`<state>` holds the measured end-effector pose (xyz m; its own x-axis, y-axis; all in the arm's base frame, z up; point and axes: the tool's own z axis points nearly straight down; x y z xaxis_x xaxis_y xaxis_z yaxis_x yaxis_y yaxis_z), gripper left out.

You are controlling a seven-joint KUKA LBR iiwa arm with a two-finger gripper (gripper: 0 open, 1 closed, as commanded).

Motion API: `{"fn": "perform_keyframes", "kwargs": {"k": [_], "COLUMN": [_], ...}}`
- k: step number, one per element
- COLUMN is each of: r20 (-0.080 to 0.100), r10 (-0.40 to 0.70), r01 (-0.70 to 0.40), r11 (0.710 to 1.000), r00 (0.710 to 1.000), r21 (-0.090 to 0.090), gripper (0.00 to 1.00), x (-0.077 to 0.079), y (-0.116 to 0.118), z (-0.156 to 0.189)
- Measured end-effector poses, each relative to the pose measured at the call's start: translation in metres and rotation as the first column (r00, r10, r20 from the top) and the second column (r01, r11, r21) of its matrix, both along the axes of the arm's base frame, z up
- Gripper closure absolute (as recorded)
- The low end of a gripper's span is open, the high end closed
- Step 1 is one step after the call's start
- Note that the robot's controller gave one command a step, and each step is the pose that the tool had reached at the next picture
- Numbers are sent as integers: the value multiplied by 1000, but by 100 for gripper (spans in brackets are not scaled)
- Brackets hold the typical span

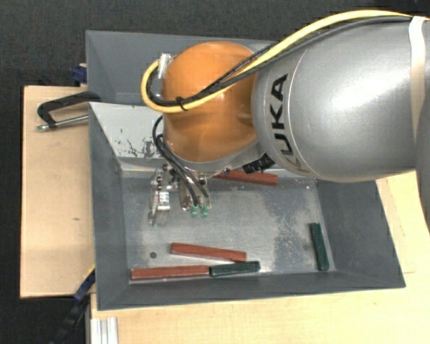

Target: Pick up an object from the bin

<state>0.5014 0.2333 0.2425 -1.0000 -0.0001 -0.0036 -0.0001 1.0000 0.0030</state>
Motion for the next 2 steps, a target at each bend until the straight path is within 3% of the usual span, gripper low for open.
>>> {"fn": "perform_keyframes", "kwargs": {"k": [1, 2], "r20": [-12, 11], "r10": [29, 31], "r01": [-29, -31], "r11": [1000, 1000], "r00": [1000, 999], "r21": [-5, 3], "gripper": [100, 100], "x": [4, 8], "y": [-13, -19], "z": [7, -1]}}
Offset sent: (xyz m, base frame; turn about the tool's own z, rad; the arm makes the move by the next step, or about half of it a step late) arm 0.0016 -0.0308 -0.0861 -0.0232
